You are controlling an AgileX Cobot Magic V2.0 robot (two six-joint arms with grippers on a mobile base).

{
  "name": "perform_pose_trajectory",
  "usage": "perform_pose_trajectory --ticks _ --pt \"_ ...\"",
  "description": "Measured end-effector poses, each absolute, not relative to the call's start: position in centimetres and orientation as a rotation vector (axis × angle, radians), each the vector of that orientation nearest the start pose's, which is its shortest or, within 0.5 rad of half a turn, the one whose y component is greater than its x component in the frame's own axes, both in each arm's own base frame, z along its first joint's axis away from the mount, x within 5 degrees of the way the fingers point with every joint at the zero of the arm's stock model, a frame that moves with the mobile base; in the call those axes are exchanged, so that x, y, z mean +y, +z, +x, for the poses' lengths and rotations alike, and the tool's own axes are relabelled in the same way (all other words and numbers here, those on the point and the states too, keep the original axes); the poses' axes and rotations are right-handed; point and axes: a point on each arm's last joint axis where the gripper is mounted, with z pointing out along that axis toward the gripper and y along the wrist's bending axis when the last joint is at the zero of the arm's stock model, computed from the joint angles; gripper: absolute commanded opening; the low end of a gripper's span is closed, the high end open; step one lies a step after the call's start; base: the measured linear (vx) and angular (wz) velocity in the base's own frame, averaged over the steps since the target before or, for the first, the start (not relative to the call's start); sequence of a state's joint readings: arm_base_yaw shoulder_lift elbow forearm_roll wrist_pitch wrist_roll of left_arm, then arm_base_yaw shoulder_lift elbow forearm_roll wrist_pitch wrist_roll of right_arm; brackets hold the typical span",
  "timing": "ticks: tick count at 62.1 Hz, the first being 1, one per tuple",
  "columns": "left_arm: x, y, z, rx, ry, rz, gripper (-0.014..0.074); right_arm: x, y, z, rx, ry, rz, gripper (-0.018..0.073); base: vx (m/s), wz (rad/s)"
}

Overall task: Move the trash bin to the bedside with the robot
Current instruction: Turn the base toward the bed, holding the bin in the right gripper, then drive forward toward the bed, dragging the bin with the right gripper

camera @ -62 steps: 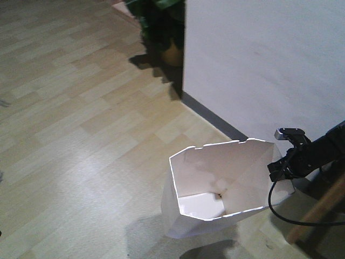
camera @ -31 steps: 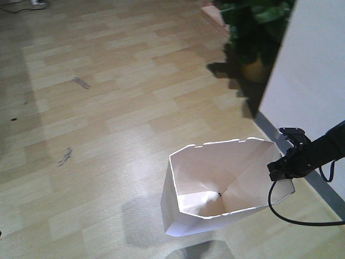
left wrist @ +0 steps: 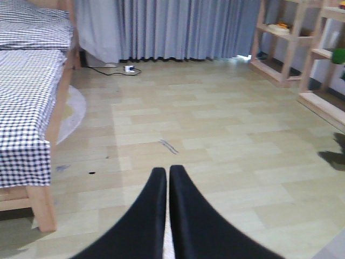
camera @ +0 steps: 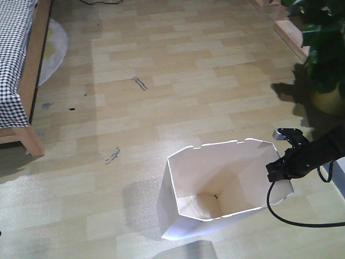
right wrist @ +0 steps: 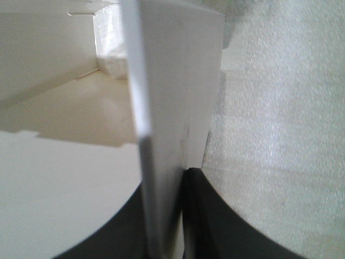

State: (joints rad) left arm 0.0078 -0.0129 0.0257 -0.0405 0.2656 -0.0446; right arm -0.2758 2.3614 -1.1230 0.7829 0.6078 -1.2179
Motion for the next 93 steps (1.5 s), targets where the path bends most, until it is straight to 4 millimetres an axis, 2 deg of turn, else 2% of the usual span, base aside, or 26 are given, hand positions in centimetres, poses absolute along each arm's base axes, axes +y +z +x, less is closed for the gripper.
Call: perform_pose_trajectory --ticks 93 --pt "-0.05 18.12 5.49 1.761 -0.064 -0.073 -0.0006 -5.98 -0.93 34.42 2.931 0.581 -0.368 -0.0005 0.30 0.10"
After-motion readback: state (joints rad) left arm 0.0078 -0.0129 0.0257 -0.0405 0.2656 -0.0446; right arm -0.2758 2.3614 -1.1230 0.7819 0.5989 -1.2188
